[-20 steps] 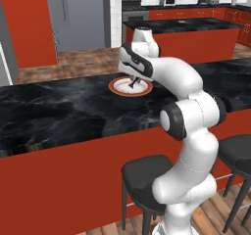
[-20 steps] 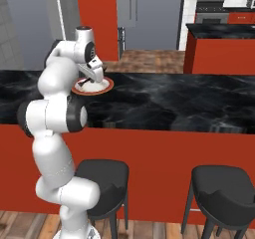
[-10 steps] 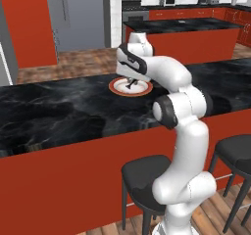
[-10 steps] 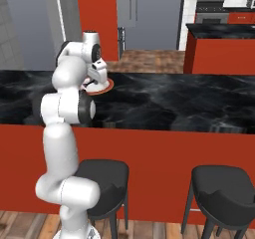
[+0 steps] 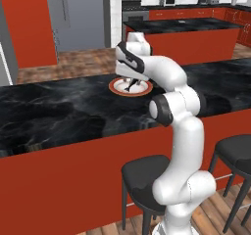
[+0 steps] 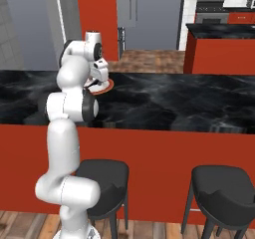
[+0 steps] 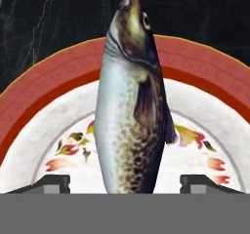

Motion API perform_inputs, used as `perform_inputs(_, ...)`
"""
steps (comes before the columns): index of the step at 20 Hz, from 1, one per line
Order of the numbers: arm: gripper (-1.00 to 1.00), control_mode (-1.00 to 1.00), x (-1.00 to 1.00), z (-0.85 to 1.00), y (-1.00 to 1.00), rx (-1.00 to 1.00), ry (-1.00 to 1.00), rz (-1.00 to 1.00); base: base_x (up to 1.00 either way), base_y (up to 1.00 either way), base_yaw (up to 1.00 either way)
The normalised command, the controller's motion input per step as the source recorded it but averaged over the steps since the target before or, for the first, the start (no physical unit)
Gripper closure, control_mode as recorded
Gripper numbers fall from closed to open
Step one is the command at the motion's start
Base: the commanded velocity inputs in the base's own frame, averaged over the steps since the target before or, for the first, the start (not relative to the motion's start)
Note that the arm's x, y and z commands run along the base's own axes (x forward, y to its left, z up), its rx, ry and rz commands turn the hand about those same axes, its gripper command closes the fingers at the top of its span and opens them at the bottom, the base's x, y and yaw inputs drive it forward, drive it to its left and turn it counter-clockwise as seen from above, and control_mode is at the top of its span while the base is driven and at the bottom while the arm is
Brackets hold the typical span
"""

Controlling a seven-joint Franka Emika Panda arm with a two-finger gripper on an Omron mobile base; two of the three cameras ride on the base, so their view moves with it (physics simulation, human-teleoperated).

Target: Take the fish from the fridge and place it on the digital scale on the counter by the fridge. Wait a few seconds for a reading, then move it to the plate on the dining counter.

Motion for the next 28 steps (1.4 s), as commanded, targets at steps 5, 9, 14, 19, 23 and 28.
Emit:
perform_inputs(5, -1.0, -1.0, -0.78, 0.82, 0.0, 0.04, -0.17, 0.0, 0.0, 0.0, 0.0)
perform_inputs(9, -1.0, -1.0, -1.0, 0.96, 0.0, 0.05, -0.15, 0.02, 0.0, 0.0, 0.0)
perform_inputs(14, -1.0, -1.0, -1.0, 0.4, -0.02, 0.0, -0.07, 0.01, 0.0, 0.0, 0.0)
perform_inputs(19, -1.0, -1.0, -1.0, 0.0, -0.11, 0.0, -0.05, 0.02, 0.0, 0.0, 0.0)
perform_inputs(23, -1.0, -1.0, -1.0, -0.11, -0.24, 0.0, 0.0, 0.03, 0.0, 0.0, 0.0)
perform_inputs(28, -1.0, -1.0, -1.0, -0.37, -0.22, 0.0, 0.0, 0.04, 0.0, 0.0, 0.0)
